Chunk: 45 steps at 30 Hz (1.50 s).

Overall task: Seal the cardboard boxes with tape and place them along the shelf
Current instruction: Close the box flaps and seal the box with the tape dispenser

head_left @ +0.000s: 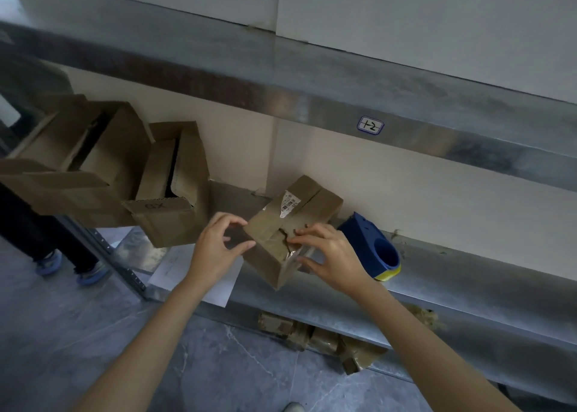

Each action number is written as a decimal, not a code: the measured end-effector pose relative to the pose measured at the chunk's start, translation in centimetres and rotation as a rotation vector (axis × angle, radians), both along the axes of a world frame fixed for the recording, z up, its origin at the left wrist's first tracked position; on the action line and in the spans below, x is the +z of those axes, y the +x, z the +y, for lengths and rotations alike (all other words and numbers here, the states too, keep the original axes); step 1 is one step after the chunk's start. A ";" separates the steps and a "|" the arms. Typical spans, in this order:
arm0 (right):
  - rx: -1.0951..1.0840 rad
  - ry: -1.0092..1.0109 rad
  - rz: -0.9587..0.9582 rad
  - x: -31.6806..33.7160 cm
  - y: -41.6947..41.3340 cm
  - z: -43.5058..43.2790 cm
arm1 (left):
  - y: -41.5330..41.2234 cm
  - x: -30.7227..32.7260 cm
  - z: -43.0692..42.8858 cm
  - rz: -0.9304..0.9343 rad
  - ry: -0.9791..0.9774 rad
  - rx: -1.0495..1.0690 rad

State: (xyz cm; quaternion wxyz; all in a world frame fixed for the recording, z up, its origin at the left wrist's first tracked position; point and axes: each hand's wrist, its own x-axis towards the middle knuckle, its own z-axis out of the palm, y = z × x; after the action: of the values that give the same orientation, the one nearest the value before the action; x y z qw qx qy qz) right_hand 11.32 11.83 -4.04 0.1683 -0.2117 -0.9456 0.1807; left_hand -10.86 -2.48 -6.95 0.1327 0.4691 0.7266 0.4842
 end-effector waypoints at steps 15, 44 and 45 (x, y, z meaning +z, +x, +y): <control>-0.134 0.060 0.014 0.0 -1.5 1.1 | 3.7 -0.6 0.4 -0.073 -0.063 0.103; -0.306 -0.142 0.064 -1.4 -0.5 4.5 | 1.1 0.8 7.3 0.233 -0.229 0.050; -0.305 -0.162 0.054 -1.7 -0.7 4.5 | 1.0 0.8 7.3 0.233 -0.237 0.044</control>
State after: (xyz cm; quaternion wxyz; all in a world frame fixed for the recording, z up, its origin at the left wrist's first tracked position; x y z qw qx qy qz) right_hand 10.59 16.33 -5.70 0.2017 -0.3606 -0.8801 0.2341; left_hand -9.87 4.82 -6.17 0.0911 0.4873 0.7990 0.3403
